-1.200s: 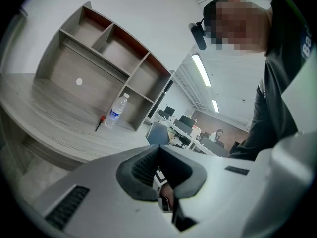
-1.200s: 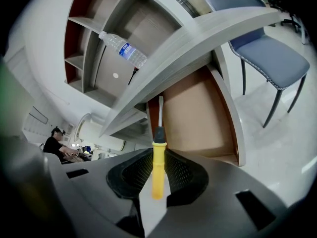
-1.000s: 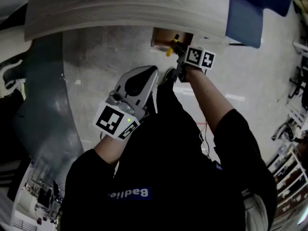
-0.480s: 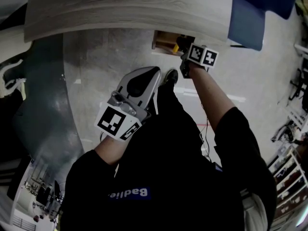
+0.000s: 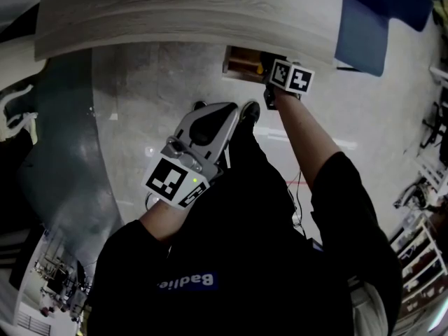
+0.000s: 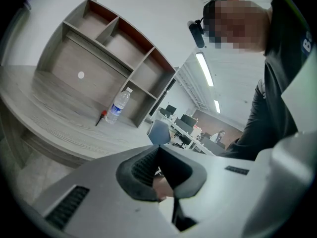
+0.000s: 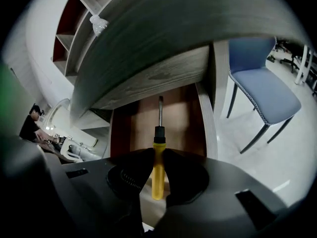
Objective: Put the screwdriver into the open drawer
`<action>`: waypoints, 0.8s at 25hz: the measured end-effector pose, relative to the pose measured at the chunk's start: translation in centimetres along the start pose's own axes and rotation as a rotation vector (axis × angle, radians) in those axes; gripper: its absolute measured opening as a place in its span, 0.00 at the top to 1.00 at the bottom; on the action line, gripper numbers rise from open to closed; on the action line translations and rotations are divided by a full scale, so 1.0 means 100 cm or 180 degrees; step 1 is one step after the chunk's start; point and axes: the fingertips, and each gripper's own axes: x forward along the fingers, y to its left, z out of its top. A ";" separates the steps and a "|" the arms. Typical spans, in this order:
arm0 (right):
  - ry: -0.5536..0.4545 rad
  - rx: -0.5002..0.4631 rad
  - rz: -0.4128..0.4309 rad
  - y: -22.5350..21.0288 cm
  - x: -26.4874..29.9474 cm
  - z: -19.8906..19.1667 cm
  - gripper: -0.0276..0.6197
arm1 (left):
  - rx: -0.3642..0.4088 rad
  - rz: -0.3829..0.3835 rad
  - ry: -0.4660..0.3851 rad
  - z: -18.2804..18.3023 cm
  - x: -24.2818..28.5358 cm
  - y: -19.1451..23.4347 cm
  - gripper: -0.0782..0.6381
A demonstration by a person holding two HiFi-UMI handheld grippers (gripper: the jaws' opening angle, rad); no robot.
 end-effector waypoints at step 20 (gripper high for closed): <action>0.0174 -0.0410 -0.0539 -0.015 0.024 -0.015 0.81 | -0.0030 0.0126 0.0045 -0.005 -0.015 0.012 0.89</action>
